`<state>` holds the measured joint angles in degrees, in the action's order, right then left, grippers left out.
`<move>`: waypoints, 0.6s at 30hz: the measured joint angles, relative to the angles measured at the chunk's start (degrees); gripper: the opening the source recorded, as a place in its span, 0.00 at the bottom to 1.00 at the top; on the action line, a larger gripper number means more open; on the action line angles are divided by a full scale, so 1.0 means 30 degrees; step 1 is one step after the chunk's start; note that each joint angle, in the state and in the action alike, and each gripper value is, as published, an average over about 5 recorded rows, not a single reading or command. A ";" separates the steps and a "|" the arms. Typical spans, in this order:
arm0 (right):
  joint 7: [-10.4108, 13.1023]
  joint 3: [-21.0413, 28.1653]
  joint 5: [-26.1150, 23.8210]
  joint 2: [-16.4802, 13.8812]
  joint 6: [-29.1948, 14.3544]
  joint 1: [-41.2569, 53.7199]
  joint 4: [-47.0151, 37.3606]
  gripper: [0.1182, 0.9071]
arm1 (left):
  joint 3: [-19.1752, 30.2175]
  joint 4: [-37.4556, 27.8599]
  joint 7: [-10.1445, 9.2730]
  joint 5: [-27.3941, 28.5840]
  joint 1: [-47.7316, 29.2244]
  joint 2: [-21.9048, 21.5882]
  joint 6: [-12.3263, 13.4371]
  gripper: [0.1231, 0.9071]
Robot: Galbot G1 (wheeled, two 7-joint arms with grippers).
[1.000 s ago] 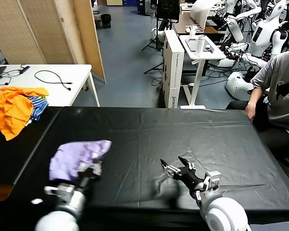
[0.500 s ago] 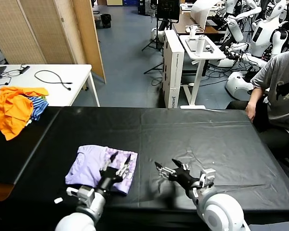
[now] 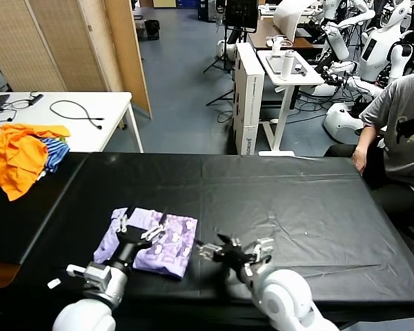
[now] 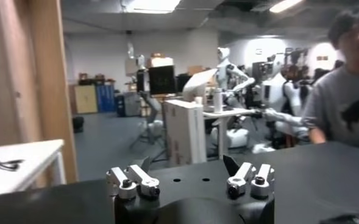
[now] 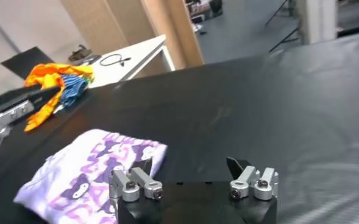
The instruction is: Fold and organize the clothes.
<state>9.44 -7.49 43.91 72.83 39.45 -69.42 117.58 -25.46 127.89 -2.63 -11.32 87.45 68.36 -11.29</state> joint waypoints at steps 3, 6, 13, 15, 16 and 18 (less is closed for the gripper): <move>0.0245 0.0568 0.0425 0.0344 0.0010 0.0143 -0.0441 1.00 | -0.0232 -0.0041 -0.0039 0.0021 0.0037 0.0076 0.0093 1.00; 0.0319 0.0922 0.0509 0.0643 -0.0007 0.0153 -0.0825 1.00 | -0.0429 -0.0102 -0.0077 0.0025 0.0049 0.0097 0.0176 1.00; 0.0272 0.1093 0.0469 0.0941 -0.0092 0.0280 -0.1427 0.73 | -0.0817 -0.0182 -0.0191 0.0046 0.0192 0.0098 0.0449 1.00; 0.0241 0.1133 0.0446 0.1022 -0.0114 0.0368 -0.1574 0.62 | -0.0879 -0.0213 -0.0257 0.0067 0.0212 0.0102 0.0545 1.00; 0.0231 0.1165 0.0433 0.1071 -0.0122 0.0421 -0.1653 0.54 | -0.0899 -0.0232 -0.0298 0.0077 0.0223 0.0105 0.0600 1.00; 0.0220 0.1237 0.0412 0.1172 -0.0129 0.0535 -0.1809 0.41 | -0.0925 -0.0264 -0.0370 0.0128 0.0257 0.0114 0.0722 1.00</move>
<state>10.11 -3.78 45.14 76.34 39.06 -67.82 112.15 -28.24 127.10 -3.74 -10.94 88.22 68.70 -9.12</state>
